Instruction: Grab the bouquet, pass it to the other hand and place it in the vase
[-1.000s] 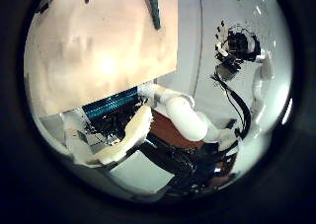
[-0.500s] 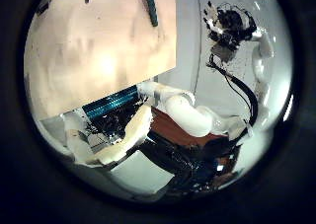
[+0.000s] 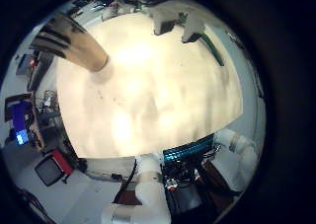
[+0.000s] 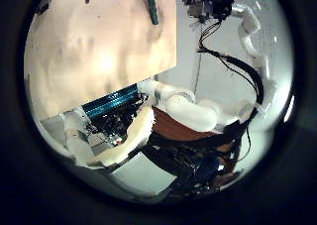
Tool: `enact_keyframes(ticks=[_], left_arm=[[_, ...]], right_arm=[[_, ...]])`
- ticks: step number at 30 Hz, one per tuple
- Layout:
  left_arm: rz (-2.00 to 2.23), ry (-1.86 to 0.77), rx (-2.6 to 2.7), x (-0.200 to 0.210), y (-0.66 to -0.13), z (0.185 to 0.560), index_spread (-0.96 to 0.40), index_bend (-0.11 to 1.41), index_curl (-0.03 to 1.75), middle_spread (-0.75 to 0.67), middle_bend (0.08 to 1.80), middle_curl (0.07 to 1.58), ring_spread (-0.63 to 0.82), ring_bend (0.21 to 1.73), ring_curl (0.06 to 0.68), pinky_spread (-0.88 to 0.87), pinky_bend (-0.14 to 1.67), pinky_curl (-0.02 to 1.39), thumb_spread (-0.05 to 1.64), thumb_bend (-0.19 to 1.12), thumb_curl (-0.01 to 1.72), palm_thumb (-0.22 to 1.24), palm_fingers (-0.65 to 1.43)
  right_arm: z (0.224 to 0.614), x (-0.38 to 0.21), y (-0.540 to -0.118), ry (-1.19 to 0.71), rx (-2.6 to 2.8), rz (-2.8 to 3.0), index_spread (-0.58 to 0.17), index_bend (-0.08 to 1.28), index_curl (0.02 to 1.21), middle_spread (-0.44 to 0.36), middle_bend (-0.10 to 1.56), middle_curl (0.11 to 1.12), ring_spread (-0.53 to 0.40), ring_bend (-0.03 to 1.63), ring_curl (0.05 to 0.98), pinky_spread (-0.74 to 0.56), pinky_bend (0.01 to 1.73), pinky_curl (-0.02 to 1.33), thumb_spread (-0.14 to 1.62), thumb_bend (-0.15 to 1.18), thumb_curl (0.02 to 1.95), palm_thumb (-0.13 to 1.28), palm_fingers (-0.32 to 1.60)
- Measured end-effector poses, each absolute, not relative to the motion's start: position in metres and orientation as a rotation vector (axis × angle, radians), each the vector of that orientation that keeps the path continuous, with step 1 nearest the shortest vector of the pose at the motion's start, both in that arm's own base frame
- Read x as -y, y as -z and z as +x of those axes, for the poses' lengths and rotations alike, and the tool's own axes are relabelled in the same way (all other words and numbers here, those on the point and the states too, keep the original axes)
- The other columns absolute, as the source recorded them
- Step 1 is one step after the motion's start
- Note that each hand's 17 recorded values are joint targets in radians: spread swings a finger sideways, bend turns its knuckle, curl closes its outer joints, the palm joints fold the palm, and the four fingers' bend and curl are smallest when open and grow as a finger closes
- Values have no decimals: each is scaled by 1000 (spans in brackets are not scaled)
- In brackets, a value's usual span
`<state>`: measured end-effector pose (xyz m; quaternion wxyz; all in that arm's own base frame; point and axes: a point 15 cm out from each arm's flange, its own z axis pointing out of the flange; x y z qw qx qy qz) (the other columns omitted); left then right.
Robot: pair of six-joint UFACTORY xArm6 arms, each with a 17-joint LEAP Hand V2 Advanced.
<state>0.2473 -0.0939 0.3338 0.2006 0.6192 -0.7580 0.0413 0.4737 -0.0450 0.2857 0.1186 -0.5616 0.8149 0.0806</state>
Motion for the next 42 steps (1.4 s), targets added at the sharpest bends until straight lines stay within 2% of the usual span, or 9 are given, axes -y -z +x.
enact_keyframes(ticks=[7, 13, 32, 42], left_arm=[[1733, -120, 2113, 91, -335, 245, 124, 136, 210, 481, 266, 318, 585, 653, 202, 588, 438, 304, 952, -28, 309, 460, -25], [1732, -119, 2111, 91, -334, 244, 124, 136, 211, 481, 264, 317, 585, 661, 204, 582, 438, 305, 951, -28, 308, 460, -20], [1740, -124, 2102, 90, -335, 244, 124, 135, 214, 480, 265, 318, 585, 663, 204, 583, 436, 305, 951, -28, 308, 460, -18], [1744, -129, 2103, 90, -336, 245, 124, 137, 218, 481, 262, 316, 585, 659, 201, 581, 435, 305, 951, -28, 308, 460, -18]], right_arm=[[479, 43, -231, -235, -2413, -1553, -75, 135, 223, 192, 401, 357, 105, 734, 207, 277, 643, 256, 1127, -17, 341, 541, 153], [472, 42, -195, -290, -2453, -1543, -57, 141, 228, 206, 411, 358, 102, 747, 209, 279, 660, 252, 1112, -21, 351, 561, 138], [482, 26, -152, -324, -2472, -1583, -38, 153, 260, 196, 417, 356, 114, 729, 203, 295, 608, 230, 1080, -20, 367, 614, 164], [489, 21, -144, -342, -2473, -1607, -45, 153, 259, 173, 458, 364, 87, 754, 208, 205, 586, 225, 1028, -20, 405, 716, 205]])
